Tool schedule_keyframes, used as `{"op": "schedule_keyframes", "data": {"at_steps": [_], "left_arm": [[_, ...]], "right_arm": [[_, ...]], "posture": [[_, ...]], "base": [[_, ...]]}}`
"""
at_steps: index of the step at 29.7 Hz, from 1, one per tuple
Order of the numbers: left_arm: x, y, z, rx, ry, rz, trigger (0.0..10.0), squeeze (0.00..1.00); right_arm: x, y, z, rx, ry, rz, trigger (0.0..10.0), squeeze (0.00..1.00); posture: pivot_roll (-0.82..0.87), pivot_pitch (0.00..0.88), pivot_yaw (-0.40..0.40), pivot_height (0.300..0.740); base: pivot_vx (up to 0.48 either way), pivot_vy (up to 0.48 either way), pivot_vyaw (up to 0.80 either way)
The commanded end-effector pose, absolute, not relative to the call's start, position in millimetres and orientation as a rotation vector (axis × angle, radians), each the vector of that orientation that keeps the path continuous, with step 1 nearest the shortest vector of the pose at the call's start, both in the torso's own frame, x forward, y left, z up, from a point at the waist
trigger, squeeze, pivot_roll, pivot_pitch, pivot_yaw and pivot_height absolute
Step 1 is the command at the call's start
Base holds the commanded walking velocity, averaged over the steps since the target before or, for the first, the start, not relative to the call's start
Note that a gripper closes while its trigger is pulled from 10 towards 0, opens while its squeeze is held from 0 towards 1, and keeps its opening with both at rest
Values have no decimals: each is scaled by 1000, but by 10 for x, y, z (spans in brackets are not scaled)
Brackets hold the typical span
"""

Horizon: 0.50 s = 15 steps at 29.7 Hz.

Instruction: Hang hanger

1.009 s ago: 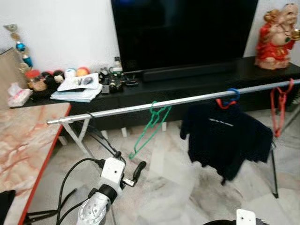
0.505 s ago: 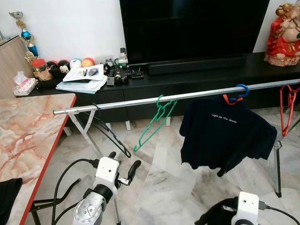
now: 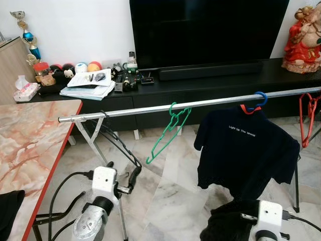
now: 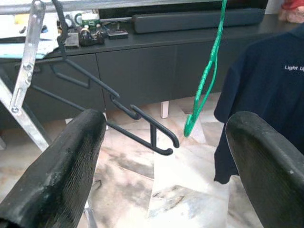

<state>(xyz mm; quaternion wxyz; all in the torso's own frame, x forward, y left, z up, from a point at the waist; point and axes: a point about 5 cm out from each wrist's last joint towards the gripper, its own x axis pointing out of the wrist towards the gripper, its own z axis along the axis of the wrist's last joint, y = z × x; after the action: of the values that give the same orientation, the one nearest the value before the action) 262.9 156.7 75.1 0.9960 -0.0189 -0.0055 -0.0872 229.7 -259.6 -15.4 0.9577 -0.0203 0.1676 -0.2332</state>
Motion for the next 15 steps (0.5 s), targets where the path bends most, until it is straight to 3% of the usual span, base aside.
{"op": "schedule_keyframes", "data": {"at_steps": [1, 15], "left_arm": [[2615, 1587, 761, -48, -8, -159, 10000, 0], [2566, 1632, 764, -39, 2, -170, 10000, 0]], "right_arm": [[2346, -2610, -29, -12, 245, -492, 10000, 0], [1998, -2531, 404, -61, 49, -525, 10000, 0]], "posture": [[69, 0, 32, 740], [35, 0, 71, 740]], "base": [[0, 0, 0], [0, 0, 0]]}}
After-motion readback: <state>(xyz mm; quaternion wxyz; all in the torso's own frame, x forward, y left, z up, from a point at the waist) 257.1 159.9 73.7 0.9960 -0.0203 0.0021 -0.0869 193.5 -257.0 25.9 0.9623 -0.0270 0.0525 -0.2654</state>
